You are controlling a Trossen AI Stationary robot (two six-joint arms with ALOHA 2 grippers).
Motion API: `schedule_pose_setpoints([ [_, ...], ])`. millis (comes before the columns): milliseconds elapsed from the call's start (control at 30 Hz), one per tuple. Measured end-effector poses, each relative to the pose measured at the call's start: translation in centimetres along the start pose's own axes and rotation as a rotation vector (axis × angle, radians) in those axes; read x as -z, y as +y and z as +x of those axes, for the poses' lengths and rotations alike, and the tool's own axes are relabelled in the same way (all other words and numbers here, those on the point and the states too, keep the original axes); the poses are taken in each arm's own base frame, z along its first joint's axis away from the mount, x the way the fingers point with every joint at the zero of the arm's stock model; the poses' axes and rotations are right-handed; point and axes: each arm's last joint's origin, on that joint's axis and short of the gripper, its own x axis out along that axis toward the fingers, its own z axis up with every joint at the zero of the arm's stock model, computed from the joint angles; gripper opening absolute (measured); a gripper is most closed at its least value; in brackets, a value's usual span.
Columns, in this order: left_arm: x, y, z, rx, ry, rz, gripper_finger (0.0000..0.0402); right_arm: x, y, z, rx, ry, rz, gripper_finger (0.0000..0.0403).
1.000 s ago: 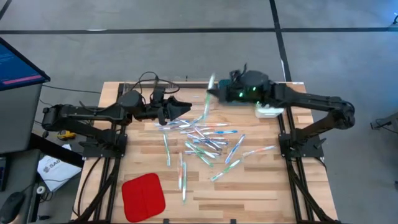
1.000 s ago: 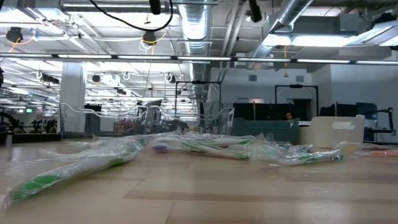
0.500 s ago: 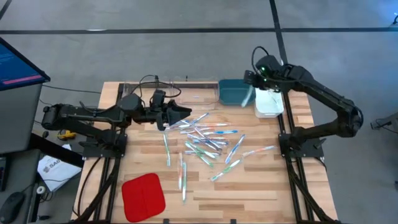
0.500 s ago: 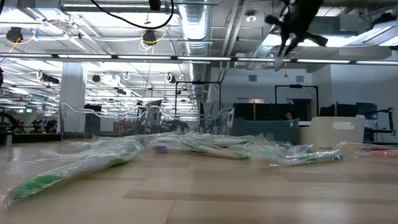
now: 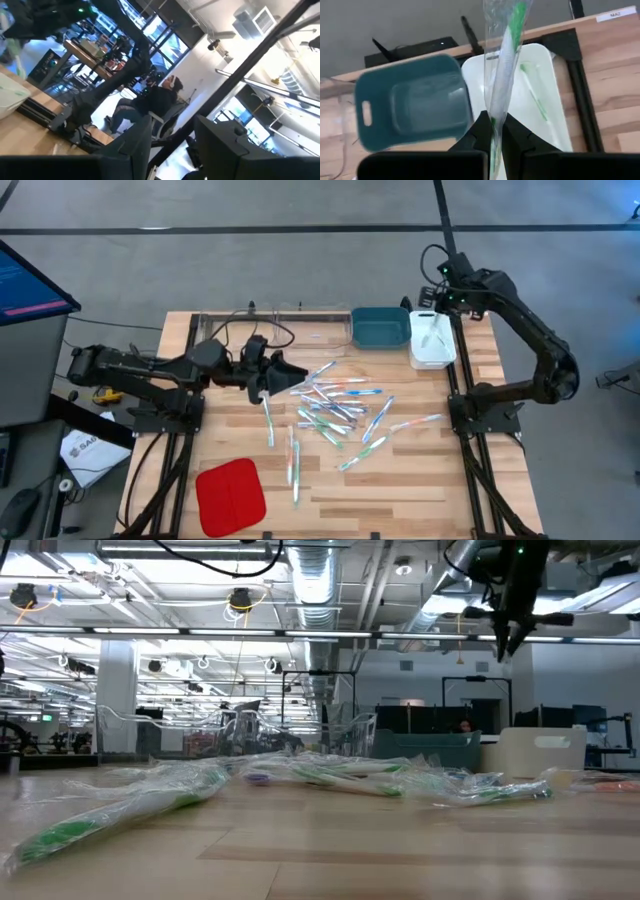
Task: Pick & Place Toothbrushes
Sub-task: Put the green toothbrush into the white bin
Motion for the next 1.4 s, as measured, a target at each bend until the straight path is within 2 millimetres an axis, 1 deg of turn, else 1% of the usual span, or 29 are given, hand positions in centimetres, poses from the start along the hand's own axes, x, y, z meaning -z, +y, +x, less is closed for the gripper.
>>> schedule_pose_setpoints([
  [67,0.0,0.0,0.0,0.0,0.0,0.003,0.0144,0.2,0.0,0.8,-0.032,0.035,0.011,0.0011],
  [133,0.0,0.0,0.0,-0.011,-0.009,0.004,0.0144,0.6,0.1,1.6,-0.028,0.073,0.024,0.0011],
  [200,0.0,0.1,0.0,-0.021,-0.019,0.005,0.0144,0.6,0.0,1.8,-0.028,0.066,0.068,0.0011],
  [467,0.1,-0.1,0.0,-0.021,-0.018,0.004,0.0144,2.1,-1.5,4.5,0.089,0.127,0.173,0.0011],
  [533,0.2,-0.3,0.0,-0.013,-0.012,0.002,0.0144,2.2,-1.7,5.2,0.101,0.107,0.191,0.0013],
  [633,0.5,-0.6,0.0,0.0,0.0,-0.001,0.0144,2.2,-1.5,5.8,0.083,0.061,0.202,0.0013],
  [767,0.7,-0.8,0.0,0.008,0.007,-0.003,0.0144,1.9,-1.5,6.2,0.081,0.017,0.211,0.0011],
  [1067,0.7,-0.8,0.0,0.009,0.008,-0.003,0.0144,3.2,-2.3,7.9,0.145,0.046,0.198,0.0012],
  [1233,0.7,-0.8,0.0,0.008,0.008,-0.003,0.0144,3.1,-2.2,8.0,0.143,0.026,0.175,0.0014],
  [1400,0.7,-0.8,0.0,0.008,0.008,-0.003,0.0144,2.9,-2.2,8.0,0.154,0.0,0.194,0.0012],
])
